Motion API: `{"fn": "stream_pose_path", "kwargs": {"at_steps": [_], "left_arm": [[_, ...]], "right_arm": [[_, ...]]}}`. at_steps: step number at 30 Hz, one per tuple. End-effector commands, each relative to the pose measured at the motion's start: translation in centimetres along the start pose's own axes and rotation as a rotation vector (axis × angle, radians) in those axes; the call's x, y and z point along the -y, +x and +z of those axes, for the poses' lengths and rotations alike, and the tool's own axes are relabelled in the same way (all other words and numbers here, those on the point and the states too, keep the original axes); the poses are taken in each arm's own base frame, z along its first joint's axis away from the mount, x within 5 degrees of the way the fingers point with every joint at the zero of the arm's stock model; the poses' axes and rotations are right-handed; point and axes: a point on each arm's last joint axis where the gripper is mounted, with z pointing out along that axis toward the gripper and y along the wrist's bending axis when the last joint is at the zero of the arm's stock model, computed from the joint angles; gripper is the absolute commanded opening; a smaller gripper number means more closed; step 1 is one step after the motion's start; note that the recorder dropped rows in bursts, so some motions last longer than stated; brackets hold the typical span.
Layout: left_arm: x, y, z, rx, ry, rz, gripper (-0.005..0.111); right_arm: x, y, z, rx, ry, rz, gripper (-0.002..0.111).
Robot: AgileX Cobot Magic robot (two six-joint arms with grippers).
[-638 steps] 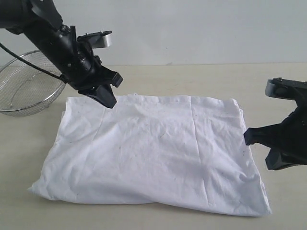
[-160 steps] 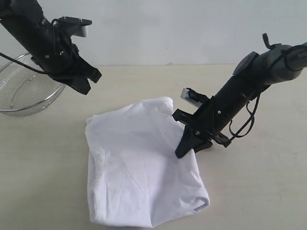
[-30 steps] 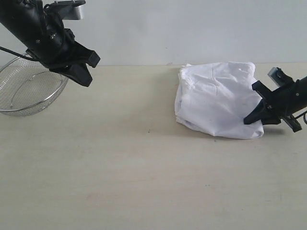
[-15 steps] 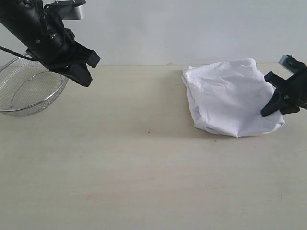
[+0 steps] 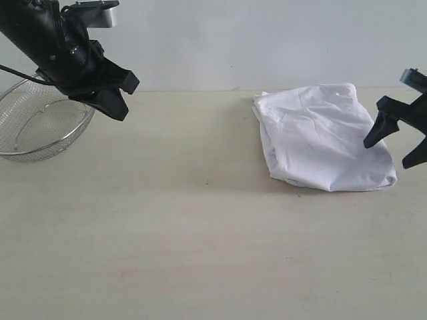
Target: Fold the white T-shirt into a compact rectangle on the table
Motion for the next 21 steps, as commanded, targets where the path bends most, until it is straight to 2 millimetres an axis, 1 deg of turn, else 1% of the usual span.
{"fn": "stream_pose_path", "kwargs": {"at_steps": [1, 4, 6, 7, 9, 10, 11, 12, 13, 15, 16, 17, 21], "left_arm": [[0.0, 0.2, -0.6, 0.002, 0.000, 0.003, 0.004], [-0.2, 0.3, -1.5, 0.043, -0.015, -0.004, 0.004], [-0.7, 0.7, -2.3, 0.059, -0.033, -0.016, 0.004], [-1.0, 1.0, -2.7, 0.068, -0.040, -0.026, 0.004], [-1.7, 1.6, -3.0, 0.075, -0.053, -0.053, 0.004], [-2.1, 2.1, -3.0, 0.070, -0.058, -0.073, 0.004], [-2.3, 2.6, -3.1, 0.069, -0.061, -0.086, 0.004], [-2.4, 3.0, -3.1, 0.069, -0.059, -0.097, 0.004], [-2.4, 3.4, -3.1, 0.077, -0.056, -0.111, 0.004], [-2.1, 3.9, -3.2, 0.104, -0.039, -0.138, 0.004], [-1.9, 4.1, -3.3, 0.120, -0.026, -0.154, 0.004], [-1.6, 4.4, -3.4, 0.135, -0.006, -0.167, 0.004], [-0.5, 5.1, -4.0, 0.191, 0.056, -0.174, 0.004]], "right_arm": [[-1.2, 0.0, -3.2, 0.074, 0.026, -0.030, 0.077], [-2.0, 0.5, -4.6, 0.086, 0.023, -0.038, 0.075], [-2.3, 1.5, -4.9, 0.067, 0.017, -0.034, 0.068], [-2.5, 2.0, -5.2, 0.073, 0.020, -0.027, 0.061], [-2.3, 3.2, -4.8, 0.067, 0.028, -0.010, 0.051], [-2.3, 4.2, -4.6, 0.062, 0.032, 0.003, 0.043], [-2.3, 4.6, -4.7, 0.076, 0.036, 0.008, 0.038], [-2.3, 5.4, -4.5, 0.086, 0.039, 0.024, 0.031], [-2.5, 6.4, -4.6, 0.112, 0.029, 0.045, 0.023], [-2.9, 7.7, -5.0, 0.164, 0.021, 0.043, 0.010], [-3.4, 8.6, -5.3, 0.189, 0.003, 0.048, 0.002], [-3.8, 9.4, -5.7, 0.209, -0.010, 0.058, 0.000], [-4.7, 12.1, -6.8, 0.299, -0.030, 0.082, 0.000]]}}
